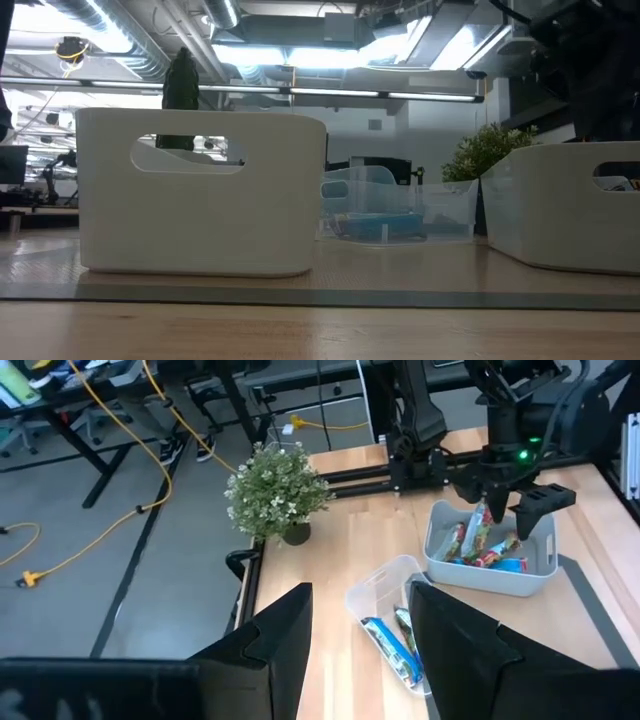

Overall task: Pick and place Granola Bars by type
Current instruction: Adjust the red granola bar

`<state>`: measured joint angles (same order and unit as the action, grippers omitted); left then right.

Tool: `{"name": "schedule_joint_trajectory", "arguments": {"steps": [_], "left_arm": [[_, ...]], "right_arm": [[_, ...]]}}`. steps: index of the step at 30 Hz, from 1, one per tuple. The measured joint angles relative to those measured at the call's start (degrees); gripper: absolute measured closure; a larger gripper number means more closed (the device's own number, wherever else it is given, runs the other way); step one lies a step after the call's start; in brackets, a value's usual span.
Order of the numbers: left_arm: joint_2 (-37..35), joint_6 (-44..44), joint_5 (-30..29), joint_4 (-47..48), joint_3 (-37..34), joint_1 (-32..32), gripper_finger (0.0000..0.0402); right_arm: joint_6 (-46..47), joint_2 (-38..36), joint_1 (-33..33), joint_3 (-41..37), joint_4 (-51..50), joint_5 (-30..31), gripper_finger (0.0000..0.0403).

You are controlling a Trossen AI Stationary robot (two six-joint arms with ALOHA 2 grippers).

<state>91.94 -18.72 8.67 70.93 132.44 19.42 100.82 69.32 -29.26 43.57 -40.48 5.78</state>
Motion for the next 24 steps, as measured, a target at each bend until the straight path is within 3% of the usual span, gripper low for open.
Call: {"name": "schedule_joint_trajectory", "arguments": {"steps": [9,17,24], "left_arm": [[0.0,0.0,-0.02,-0.1,0.0,0.0,0.0241],[0.72,-0.02,-0.02,-1.09,0.0,0.0,0.0241],[2.32,-0.02,0.66,-0.89,0.0,0.0,0.0241]], "right_arm": [[-0.9,-0.11,0.0,1.61,0.33,-0.94,0.0107],[-0.61,-0.09,0.0,4.31,-13.03,-1.04,0.0107],[-0.85,-0.09,0.0,3.85,-13.78,-2.93,0.0107]]}}
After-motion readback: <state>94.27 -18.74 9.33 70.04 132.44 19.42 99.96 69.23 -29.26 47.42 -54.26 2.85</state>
